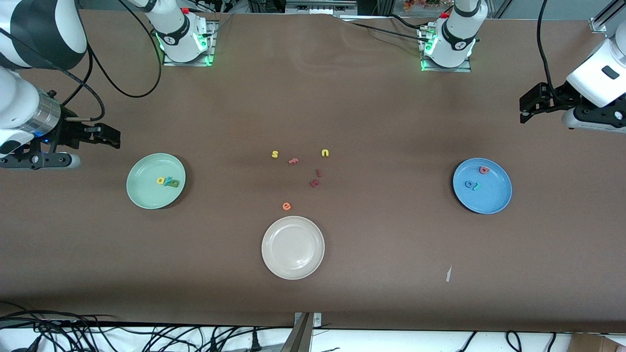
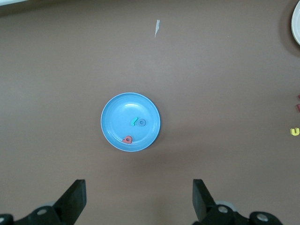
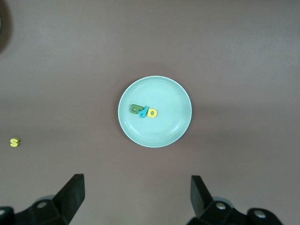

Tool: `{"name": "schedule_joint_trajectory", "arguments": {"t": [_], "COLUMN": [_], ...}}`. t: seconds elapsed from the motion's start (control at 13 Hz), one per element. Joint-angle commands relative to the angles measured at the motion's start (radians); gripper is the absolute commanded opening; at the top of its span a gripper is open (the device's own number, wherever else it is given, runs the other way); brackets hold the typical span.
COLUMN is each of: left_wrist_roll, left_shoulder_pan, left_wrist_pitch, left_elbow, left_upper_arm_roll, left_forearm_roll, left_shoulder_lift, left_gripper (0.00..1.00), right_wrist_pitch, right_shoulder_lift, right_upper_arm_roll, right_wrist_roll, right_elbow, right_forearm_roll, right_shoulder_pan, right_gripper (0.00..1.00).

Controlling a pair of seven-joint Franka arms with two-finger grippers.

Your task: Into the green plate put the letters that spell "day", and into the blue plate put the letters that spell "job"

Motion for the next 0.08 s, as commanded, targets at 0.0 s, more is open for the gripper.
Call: {"name": "schedule_joint_trajectory", "arguments": {"t": [0.0], "left_wrist_roll": [-0.001], "left_shoulder_pan": [0.004], "left_wrist_pitch": [-0.023], "left_elbow": [0.033], "left_upper_arm_roll": [-0.001], "left_forearm_roll": [-0.018], "left_shoulder_lift": [0.014], "left_gripper": [1.00], "right_wrist_pitch": [-0.011], "right_shoulder_lift": [-0.023], "right_upper_arm_roll": [0.009], "right_wrist_roll": [-0.003], "right_elbow": [-0.012], "right_forearm_roll": [-0.002], "right_shoulder_pan": [-0.005], "right_gripper": [1.00]}}
